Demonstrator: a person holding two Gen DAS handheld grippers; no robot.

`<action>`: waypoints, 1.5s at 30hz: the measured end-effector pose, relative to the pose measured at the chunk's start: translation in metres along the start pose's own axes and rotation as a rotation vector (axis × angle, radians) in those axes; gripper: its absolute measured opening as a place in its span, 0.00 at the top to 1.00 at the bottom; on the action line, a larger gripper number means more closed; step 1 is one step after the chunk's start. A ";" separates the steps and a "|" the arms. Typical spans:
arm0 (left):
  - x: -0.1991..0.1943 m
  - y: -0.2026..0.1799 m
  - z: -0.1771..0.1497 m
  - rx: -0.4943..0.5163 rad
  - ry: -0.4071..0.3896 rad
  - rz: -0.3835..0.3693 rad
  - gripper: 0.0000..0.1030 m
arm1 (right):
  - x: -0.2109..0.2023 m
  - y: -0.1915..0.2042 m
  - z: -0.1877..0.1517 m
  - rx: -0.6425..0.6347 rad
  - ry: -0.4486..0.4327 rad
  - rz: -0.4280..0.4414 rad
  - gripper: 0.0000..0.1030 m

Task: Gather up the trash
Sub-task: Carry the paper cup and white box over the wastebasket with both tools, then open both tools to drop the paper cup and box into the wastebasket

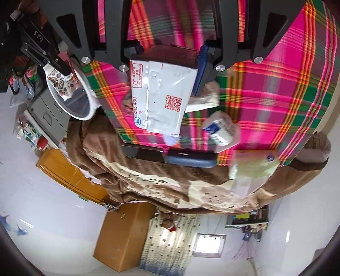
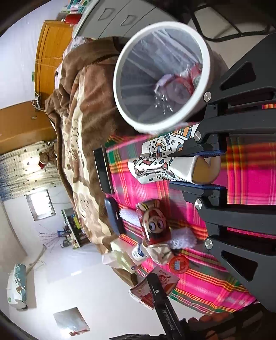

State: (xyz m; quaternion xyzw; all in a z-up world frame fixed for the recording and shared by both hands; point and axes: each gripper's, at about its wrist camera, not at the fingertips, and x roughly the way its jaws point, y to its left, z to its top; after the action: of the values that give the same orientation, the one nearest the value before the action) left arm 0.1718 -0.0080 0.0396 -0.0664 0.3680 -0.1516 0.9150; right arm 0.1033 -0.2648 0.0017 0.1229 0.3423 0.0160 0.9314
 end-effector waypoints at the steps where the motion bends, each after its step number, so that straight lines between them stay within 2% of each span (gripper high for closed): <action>1: 0.000 -0.006 0.000 0.008 0.000 -0.006 0.62 | -0.001 -0.003 0.001 0.000 -0.003 -0.005 0.81; 14: 0.019 -0.100 -0.001 0.140 0.025 -0.116 0.62 | -0.018 -0.056 0.010 0.032 -0.033 -0.082 0.81; 27: 0.051 -0.186 -0.011 0.256 0.088 -0.225 0.62 | -0.017 -0.105 0.016 0.071 -0.006 -0.140 0.81; 33: 0.075 -0.214 -0.015 0.270 0.147 -0.286 0.62 | -0.009 -0.129 0.018 0.090 0.033 -0.157 0.81; 45: 0.125 -0.249 -0.019 0.300 0.219 -0.297 0.62 | 0.014 -0.157 0.022 0.087 0.110 -0.166 0.80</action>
State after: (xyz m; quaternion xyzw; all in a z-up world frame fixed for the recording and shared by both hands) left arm 0.1876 -0.2845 0.0024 0.0336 0.4244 -0.3438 0.8370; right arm 0.1196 -0.4207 -0.0288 0.1334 0.4025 -0.0695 0.9030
